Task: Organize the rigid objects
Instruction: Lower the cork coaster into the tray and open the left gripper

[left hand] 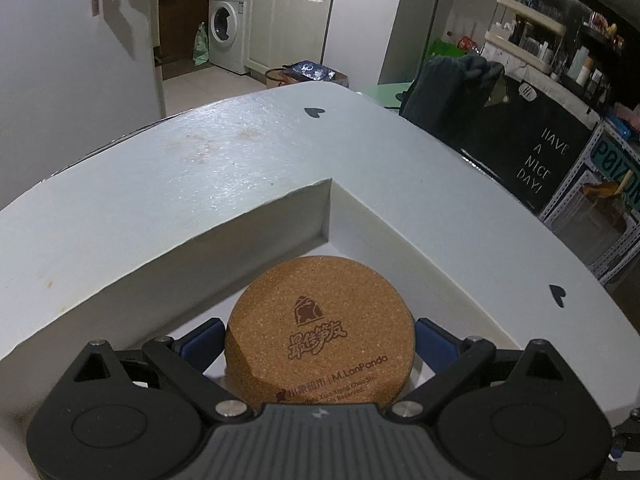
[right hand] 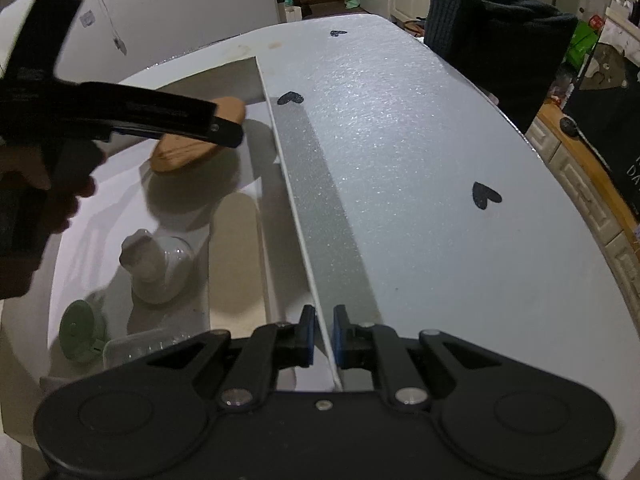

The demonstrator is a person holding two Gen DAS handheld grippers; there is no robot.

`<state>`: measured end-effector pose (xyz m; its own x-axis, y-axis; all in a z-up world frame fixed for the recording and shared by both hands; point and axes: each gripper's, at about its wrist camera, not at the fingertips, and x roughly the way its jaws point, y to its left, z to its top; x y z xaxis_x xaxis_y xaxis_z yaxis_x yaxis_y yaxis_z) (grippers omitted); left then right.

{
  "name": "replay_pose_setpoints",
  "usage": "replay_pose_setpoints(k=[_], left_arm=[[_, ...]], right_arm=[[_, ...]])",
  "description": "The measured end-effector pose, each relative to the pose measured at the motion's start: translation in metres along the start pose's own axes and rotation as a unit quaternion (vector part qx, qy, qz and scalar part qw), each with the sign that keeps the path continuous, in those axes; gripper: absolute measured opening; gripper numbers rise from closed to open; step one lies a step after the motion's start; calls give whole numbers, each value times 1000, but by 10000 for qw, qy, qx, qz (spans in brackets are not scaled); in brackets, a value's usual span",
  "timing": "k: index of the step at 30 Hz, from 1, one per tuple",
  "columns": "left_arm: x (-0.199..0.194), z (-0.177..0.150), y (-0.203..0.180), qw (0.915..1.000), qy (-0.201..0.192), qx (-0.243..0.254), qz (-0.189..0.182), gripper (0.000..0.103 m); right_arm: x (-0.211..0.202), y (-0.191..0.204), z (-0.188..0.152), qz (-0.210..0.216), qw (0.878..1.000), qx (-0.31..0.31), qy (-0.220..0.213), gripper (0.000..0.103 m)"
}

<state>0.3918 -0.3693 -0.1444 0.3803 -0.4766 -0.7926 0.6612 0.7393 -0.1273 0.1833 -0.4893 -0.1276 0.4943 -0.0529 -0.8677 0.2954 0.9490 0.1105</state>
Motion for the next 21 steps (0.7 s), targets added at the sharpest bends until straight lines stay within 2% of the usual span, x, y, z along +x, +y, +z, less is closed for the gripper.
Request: replay_pose_setpoints(k=[8, 21], left_arm=[[-4, -5, -3, 9999, 98, -52, 27, 103], [-52, -22, -9, 9999, -61, -141, 8, 103]], right_arm=[[1, 5, 1, -92, 9999, -93, 34, 10], [2, 7, 4, -130, 9995, -241, 127, 10]])
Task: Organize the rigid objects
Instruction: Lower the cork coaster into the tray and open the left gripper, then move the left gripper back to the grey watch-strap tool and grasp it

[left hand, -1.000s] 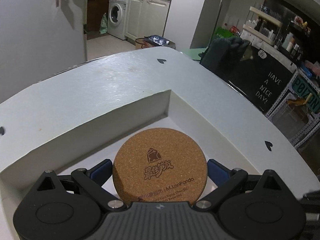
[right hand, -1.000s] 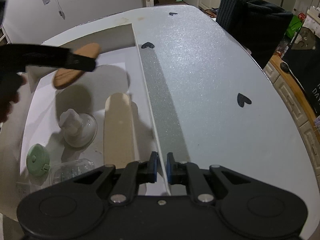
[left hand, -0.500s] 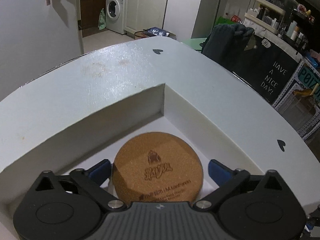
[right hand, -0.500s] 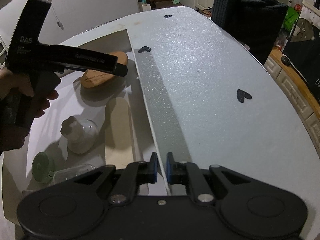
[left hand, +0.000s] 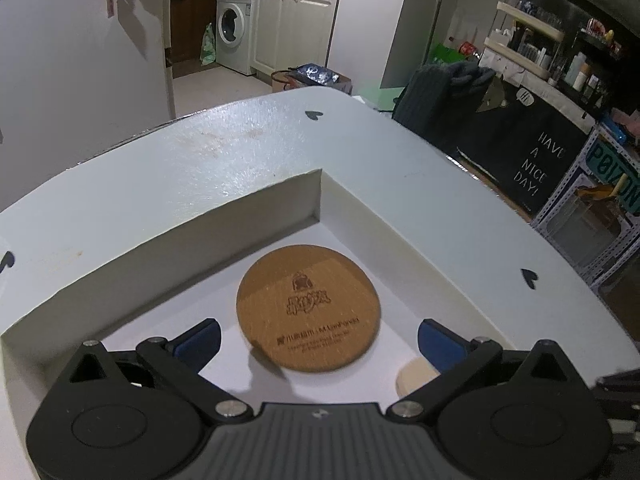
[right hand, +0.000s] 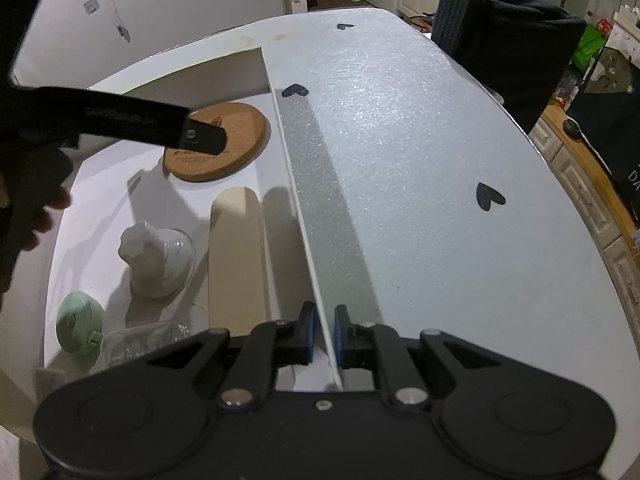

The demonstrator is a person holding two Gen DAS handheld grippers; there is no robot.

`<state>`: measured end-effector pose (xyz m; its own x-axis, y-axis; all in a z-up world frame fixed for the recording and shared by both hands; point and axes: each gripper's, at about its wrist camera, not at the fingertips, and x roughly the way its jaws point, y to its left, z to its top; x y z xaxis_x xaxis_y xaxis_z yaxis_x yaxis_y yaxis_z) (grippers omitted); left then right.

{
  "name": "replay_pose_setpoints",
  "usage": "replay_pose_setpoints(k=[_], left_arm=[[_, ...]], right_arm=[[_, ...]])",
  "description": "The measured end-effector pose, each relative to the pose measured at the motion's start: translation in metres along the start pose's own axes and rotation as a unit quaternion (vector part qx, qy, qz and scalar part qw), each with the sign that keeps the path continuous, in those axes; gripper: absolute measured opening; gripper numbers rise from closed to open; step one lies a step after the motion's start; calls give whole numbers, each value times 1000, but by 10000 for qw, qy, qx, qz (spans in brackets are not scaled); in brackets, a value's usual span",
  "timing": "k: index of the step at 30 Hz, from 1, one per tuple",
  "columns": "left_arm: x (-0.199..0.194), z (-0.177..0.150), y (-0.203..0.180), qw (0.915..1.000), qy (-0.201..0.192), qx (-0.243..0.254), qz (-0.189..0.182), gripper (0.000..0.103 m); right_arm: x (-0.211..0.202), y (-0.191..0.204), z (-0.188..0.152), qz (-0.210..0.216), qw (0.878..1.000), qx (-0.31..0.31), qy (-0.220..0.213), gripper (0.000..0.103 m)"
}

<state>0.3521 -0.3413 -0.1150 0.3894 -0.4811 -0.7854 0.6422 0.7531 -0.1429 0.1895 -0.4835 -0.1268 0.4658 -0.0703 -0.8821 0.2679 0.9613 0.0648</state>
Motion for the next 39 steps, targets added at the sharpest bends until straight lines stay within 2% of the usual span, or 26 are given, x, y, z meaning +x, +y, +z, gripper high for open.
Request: replay_pose_setpoints(k=[11, 19, 32, 39], left_arm=[[-61, -27, -7, 9992, -302, -210, -166, 103], [-110, -59, -9, 9973, -454, -477, -328, 103], [-173, -112, 15, 9941, -791, -634, 376, 103], [-197, -138, 44, 9876, -1022, -954, 714, 103]], right_arm=[[-3, 9, -6, -156, 9993, -304, -123, 12], [-4, 12, -8, -267, 9989, -331, -199, 13], [-4, 13, -10, -320, 9989, -249, -252, 14], [-4, 14, -10, -347, 9988, -235, -255, 15]])
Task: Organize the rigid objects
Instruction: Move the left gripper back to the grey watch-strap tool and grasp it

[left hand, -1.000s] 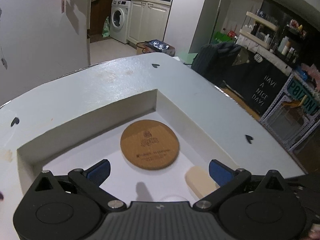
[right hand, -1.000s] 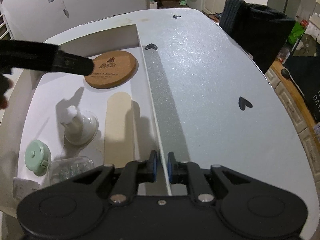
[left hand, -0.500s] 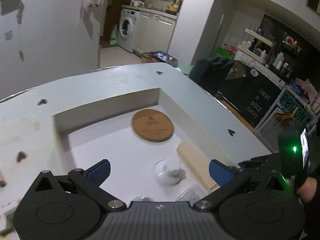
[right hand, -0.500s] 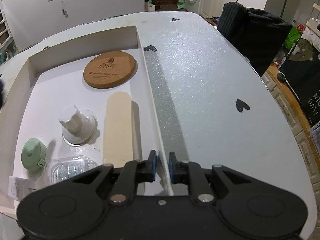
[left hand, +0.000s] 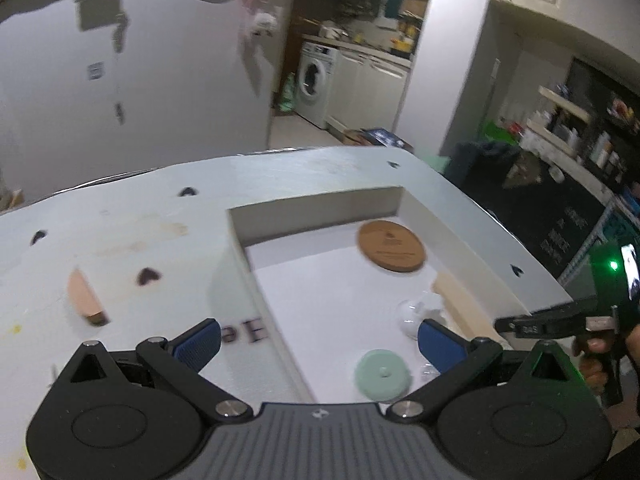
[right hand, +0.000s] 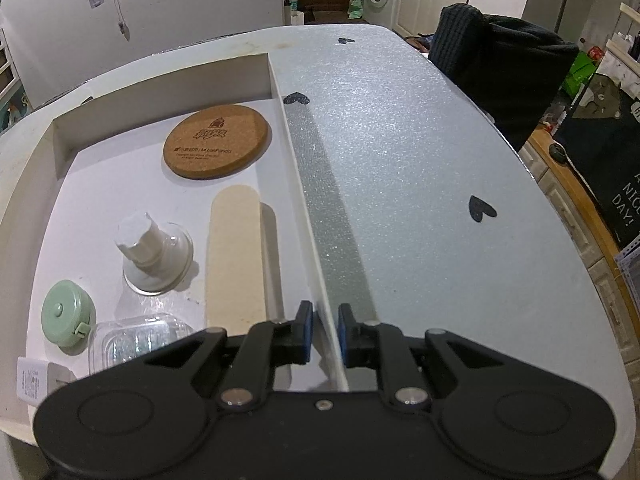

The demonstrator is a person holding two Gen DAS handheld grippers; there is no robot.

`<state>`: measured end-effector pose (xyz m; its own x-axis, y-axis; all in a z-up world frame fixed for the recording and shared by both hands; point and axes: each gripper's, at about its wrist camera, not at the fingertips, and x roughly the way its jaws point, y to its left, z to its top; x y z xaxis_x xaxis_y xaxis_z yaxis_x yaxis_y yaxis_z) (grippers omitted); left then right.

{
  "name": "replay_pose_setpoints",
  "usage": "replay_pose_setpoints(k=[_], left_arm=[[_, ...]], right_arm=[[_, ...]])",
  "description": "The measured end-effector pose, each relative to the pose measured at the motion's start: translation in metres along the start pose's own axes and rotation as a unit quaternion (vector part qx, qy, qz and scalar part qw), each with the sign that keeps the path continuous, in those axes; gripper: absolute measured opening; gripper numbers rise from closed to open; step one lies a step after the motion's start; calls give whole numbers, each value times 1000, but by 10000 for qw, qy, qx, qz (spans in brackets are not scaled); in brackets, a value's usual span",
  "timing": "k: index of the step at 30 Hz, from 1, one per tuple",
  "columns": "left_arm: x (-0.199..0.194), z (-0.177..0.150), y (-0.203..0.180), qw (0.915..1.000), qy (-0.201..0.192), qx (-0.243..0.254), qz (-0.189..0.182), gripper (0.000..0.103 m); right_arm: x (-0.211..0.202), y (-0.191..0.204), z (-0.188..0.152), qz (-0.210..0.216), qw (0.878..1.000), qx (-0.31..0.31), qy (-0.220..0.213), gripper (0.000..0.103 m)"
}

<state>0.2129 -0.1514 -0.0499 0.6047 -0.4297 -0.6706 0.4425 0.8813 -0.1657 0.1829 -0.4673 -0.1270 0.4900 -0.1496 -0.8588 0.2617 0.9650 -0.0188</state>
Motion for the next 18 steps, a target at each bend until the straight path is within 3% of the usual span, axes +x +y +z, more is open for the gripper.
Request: replay_pose_setpoints(k=[7, 18], left_arm=[[-12, -16, 44, 9966, -175, -580, 553, 103], [-3, -38, 104, 9807, -68, -1279, 1478, 103]], right_arm=[[0, 1, 0, -19, 10000, -2, 2, 15], [0, 0, 0, -11, 10000, 9, -1, 15]])
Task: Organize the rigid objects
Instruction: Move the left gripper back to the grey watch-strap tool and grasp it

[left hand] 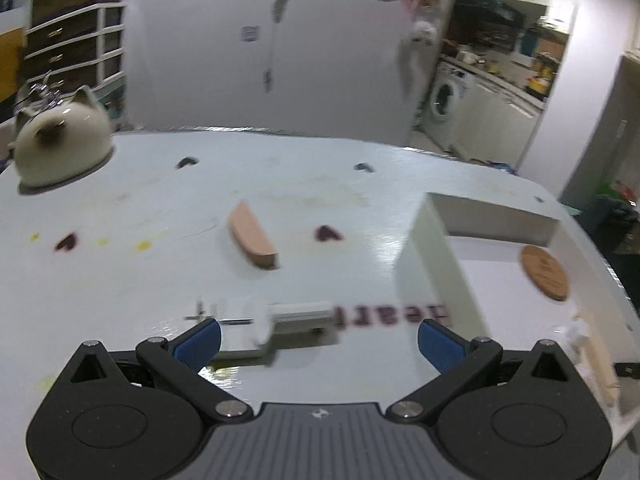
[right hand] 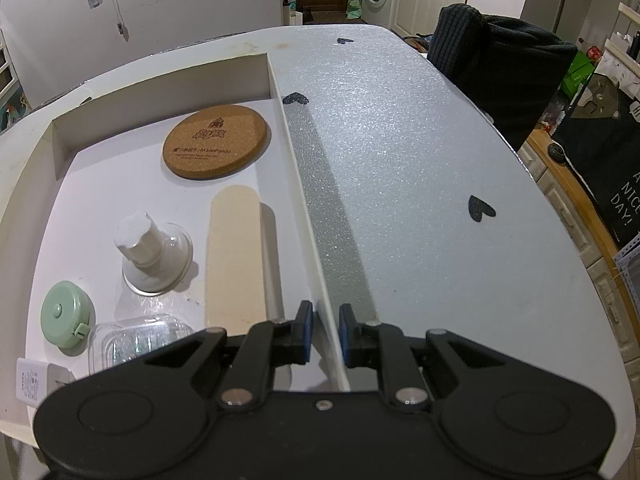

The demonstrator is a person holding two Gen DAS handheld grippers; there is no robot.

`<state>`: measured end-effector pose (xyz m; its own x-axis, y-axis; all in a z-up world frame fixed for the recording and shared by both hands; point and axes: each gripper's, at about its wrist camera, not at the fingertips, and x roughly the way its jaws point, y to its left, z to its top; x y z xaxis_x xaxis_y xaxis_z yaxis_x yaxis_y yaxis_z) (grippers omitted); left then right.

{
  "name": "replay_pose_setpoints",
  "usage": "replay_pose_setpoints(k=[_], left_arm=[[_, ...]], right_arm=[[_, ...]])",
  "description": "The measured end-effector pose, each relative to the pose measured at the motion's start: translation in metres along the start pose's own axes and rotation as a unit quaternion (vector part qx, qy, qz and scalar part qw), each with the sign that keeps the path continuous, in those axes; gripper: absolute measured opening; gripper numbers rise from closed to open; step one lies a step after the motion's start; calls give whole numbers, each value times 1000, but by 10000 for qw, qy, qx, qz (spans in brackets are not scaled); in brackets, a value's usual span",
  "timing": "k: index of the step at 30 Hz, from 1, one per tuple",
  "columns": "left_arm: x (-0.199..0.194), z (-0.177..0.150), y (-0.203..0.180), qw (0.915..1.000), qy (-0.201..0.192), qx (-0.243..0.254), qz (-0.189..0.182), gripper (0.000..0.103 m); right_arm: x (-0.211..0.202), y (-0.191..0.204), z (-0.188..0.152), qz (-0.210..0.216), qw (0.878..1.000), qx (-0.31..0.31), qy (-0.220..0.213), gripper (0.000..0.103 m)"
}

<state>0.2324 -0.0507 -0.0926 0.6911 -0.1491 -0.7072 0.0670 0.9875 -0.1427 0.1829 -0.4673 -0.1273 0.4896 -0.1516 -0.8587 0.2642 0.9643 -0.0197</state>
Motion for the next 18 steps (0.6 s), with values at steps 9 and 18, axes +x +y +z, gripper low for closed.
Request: replay_pose_setpoints(k=[9, 18], left_arm=[[38, -7, 30, 9984, 189, 273, 467, 103], [55, -8, 47, 9986, 140, 278, 436, 92]], right_arm=[[0, 0, 0, 10, 10000, 5, 2, 15], [0, -1, 1, 29, 10000, 24, 6, 15]])
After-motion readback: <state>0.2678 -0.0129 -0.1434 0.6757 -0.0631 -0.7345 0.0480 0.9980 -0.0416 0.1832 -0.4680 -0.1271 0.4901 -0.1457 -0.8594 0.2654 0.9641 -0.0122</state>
